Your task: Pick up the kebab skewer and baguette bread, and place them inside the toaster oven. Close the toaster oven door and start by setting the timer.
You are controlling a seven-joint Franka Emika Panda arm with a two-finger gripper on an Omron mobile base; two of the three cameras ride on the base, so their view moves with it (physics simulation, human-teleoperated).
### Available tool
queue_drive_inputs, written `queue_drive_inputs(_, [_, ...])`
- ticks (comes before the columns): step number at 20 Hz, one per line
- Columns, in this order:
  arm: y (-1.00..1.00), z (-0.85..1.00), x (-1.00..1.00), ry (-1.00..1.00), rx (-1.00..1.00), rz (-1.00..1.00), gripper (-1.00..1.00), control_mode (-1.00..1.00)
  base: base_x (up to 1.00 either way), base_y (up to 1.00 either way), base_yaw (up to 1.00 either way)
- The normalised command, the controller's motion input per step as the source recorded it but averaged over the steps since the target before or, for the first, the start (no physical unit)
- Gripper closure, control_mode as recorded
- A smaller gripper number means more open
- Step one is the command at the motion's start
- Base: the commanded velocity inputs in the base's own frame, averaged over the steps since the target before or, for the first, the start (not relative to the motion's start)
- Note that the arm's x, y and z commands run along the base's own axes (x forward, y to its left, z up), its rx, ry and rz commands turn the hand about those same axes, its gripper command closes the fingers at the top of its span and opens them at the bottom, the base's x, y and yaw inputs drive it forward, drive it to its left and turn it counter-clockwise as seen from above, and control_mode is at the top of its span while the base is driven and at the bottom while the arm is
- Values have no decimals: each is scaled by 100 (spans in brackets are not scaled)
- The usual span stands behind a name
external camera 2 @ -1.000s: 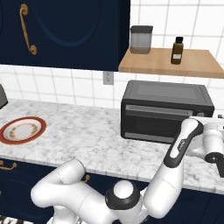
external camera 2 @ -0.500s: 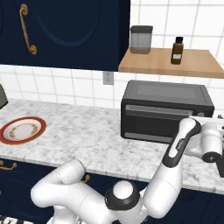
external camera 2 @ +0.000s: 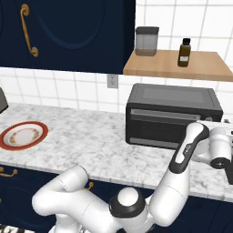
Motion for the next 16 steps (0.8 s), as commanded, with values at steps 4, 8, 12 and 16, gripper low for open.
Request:
queue_drive_inputs(4, [-6, -30, 16, 0, 0, -6, 100, -100, 0, 0, 0])
queue_drive_inputs(8, [-4, -27, 14, 0, 0, -8, 100, -100, 0, 0, 0])
queue_drive_inputs(12, [-2, -22, 10, 0, 0, -6, 100, -100, 0, 0, 0])
queue_drive_inputs(16, [0, -21, 0, 0, 0, -5, 100, -100, 0, 0, 0])
